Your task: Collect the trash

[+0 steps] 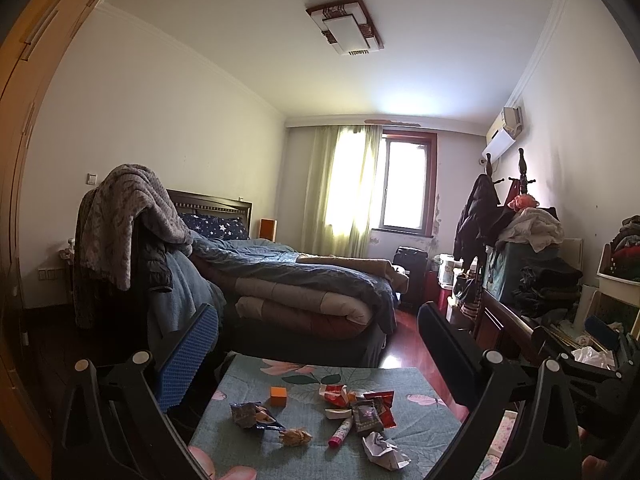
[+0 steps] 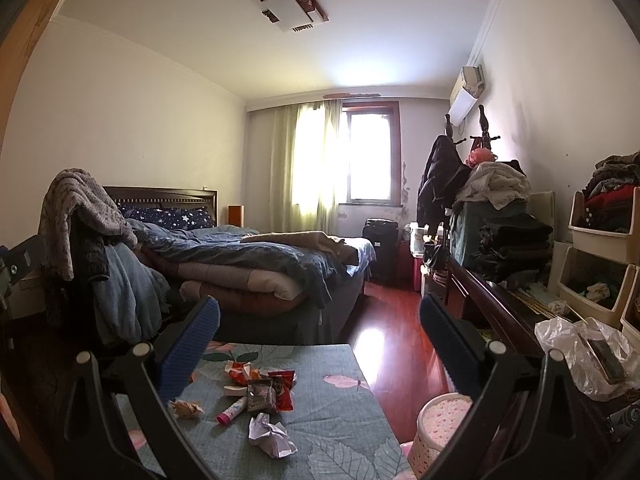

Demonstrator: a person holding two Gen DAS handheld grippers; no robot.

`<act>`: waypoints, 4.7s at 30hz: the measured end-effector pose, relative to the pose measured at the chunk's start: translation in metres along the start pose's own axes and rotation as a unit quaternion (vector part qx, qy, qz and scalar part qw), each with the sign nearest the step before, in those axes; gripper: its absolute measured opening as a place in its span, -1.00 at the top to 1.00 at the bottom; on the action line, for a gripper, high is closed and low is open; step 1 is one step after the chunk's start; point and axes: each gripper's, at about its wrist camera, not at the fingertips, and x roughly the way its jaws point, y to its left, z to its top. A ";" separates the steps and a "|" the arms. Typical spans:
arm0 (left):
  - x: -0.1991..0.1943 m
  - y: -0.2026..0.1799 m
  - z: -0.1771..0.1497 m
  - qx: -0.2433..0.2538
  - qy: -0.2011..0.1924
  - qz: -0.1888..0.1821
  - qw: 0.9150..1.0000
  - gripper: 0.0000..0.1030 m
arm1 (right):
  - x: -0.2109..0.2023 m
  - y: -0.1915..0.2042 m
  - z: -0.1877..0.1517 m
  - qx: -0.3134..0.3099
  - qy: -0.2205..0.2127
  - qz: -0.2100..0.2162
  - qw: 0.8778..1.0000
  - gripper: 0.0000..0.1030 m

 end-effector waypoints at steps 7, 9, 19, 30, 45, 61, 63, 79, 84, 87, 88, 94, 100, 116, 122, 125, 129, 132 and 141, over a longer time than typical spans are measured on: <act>0.001 -0.001 -0.001 0.000 0.000 0.000 1.000 -0.93 | 0.001 -0.003 -0.001 0.001 0.000 0.001 1.000 -0.94; 0.001 -0.001 -0.001 0.000 0.000 0.000 1.000 -0.93 | 0.002 -0.003 -0.002 0.002 0.000 0.000 1.000 -0.94; 0.038 0.000 -0.016 0.001 0.034 0.002 0.999 -0.93 | 0.041 0.000 -0.023 -0.001 0.042 0.009 0.999 -0.94; 0.161 0.033 -0.119 -0.019 0.217 0.013 0.976 -0.93 | 0.155 0.033 -0.109 -0.040 0.203 0.035 0.978 -0.94; 0.305 0.098 -0.226 -0.079 0.345 0.117 0.928 -0.93 | 0.247 0.055 -0.197 -0.040 0.302 0.063 0.950 -0.94; 0.329 0.110 -0.267 -0.136 0.385 0.071 0.910 0.75 | 0.277 0.053 -0.233 -0.006 0.362 0.111 0.925 -0.94; 0.326 0.108 -0.265 -0.143 0.380 0.052 0.912 0.85 | 0.280 0.059 -0.239 -0.011 0.372 0.118 0.921 -0.93; 0.276 0.103 -0.209 -0.150 0.308 0.036 0.939 0.84 | 0.284 0.067 -0.248 -0.016 0.377 0.153 0.913 0.29; 0.261 0.068 -0.189 -0.133 0.298 -0.009 0.945 0.82 | 0.267 0.041 -0.235 0.028 0.371 0.180 0.910 0.29; 0.257 0.028 -0.181 -0.115 0.300 -0.057 0.945 0.81 | 0.253 0.019 -0.224 0.042 0.357 0.175 0.917 0.29; 0.256 0.018 -0.181 -0.110 0.301 -0.070 0.945 0.80 | 0.247 0.010 -0.220 0.047 0.353 0.172 0.919 0.29; 0.264 -0.072 -0.186 -0.068 0.321 -0.159 0.931 0.79 | 0.225 -0.059 -0.206 0.074 0.329 0.124 0.933 0.29; 0.280 -0.168 -0.198 -0.038 0.341 -0.254 0.904 0.79 | 0.211 -0.147 -0.205 0.106 0.313 0.049 0.942 0.29; 0.325 -0.397 -0.275 0.023 0.434 -0.404 0.805 0.78 | 0.239 -0.333 -0.255 0.181 0.313 -0.084 0.929 0.28; 0.347 -0.438 -0.313 0.018 0.473 -0.415 0.777 0.31 | 0.262 -0.366 -0.291 0.197 0.324 -0.095 0.920 0.28; 0.356 -0.445 -0.328 0.010 0.486 -0.417 0.768 0.11 | 0.271 -0.371 -0.303 0.191 0.324 -0.101 0.921 0.20; 0.359 -0.443 -0.329 -0.007 0.478 -0.415 0.774 -0.35 | 0.283 -0.376 -0.316 0.170 0.331 -0.122 0.920 0.01; 0.360 -0.438 -0.325 -0.029 0.466 -0.425 0.775 -0.65 | 0.287 -0.378 -0.319 0.171 0.330 -0.123 0.920 -0.19; 0.361 -0.465 -0.315 -0.041 0.450 -0.461 0.764 -0.93 | 0.274 -0.373 -0.313 0.172 0.323 -0.136 0.921 -0.29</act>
